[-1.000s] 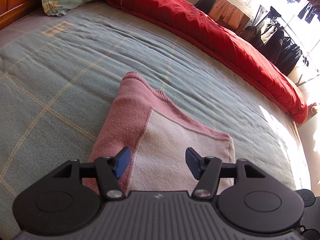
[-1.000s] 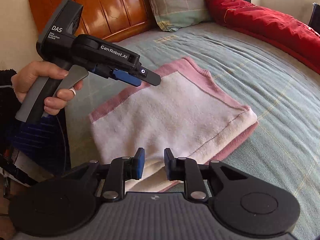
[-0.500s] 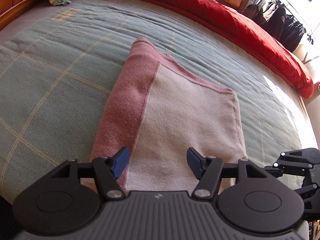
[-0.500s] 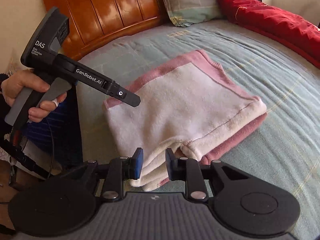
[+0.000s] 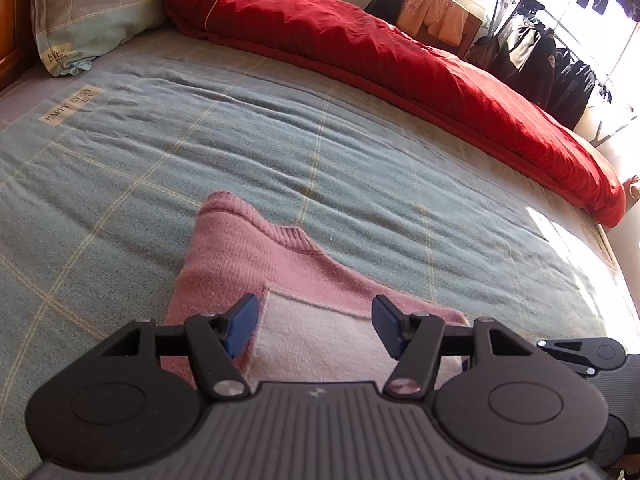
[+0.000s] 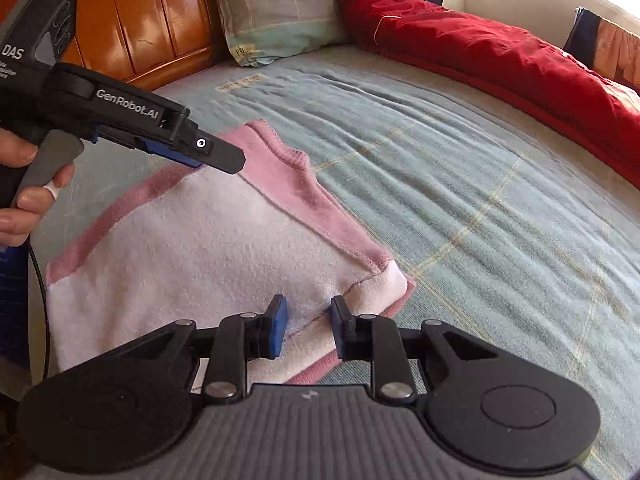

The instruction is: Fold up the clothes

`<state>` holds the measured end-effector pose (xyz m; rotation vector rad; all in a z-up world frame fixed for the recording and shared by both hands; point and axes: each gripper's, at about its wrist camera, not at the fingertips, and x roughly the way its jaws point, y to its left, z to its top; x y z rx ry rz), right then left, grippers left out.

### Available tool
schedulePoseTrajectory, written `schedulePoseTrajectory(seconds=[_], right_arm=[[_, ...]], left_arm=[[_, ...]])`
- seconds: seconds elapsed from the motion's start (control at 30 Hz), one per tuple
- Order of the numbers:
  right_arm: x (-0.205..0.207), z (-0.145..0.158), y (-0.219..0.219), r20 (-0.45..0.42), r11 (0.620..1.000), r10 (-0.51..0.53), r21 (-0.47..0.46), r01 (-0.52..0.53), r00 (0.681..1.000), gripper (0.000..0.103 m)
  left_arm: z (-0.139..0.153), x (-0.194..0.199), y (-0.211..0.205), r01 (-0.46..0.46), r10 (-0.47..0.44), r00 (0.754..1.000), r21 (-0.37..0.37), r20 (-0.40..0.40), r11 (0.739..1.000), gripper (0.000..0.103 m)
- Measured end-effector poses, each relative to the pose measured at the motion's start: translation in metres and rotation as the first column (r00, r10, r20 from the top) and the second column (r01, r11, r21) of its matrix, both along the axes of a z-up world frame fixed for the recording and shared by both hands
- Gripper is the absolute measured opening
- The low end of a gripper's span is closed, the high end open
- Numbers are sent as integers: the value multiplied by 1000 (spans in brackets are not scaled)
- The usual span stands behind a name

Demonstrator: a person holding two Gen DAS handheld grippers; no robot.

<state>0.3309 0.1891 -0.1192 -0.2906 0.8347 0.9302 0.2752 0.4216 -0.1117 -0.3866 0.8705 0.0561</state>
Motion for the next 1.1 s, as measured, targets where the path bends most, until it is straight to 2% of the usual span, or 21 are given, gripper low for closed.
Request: schedulePoseTrajectory(seconds=[0.07,0.23,0.3,0.4,0.47,0.53,0.63,0.67,0.8,0.87,0.97,1.1], right_arm=[[2,-2,-4,-18,1000,-5,19,6,1000,28],[2,-2,-4,-40,1000,-14,26,15,999,29],[2,-1,-6,-47,999,-16,33,18,999,31],[2,0,-8,-62,999,-19,43,22,998,31],[2,-1,-8,-63,999,-21,46,23,998,32],[2,-2,-7,-68,998,-26,51,30,997,35],[2,-2,-7,-70,998,-28,55,32,997,37],[2,-2,-7,-71,998,-29,56,33,997,37],[4,3,-7,-91,997,-40,58,46,995,37],[2,10,-8,-101,996,-41,74,48,994,37],[-8,20,-8,-100,994,-4,109,15,995,37],[-21,18,0,-92,997,48,67,-42,995,41]], left_arm=[[-10,8,4,-9,9,1000,-5,-12,1000,57],[-19,20,2,-1,2,1000,19,-23,1000,57],[-15,19,1,-10,11,1000,12,-21,1000,57],[1,13,3,-5,5,1000,-6,29,1000,57],[12,10,4,0,1,998,-18,64,1000,61],[11,13,11,-29,31,998,-33,50,999,61],[-7,17,21,-68,67,998,-52,-15,996,59],[-10,15,22,-69,69,998,-48,-13,996,56],[-6,13,22,-80,79,997,-49,-7,996,55],[1,11,20,-79,78,997,-46,-15,996,55],[17,-2,10,-28,28,1000,-32,-7,999,55],[22,-31,-1,11,-11,1000,-52,2,999,60]])
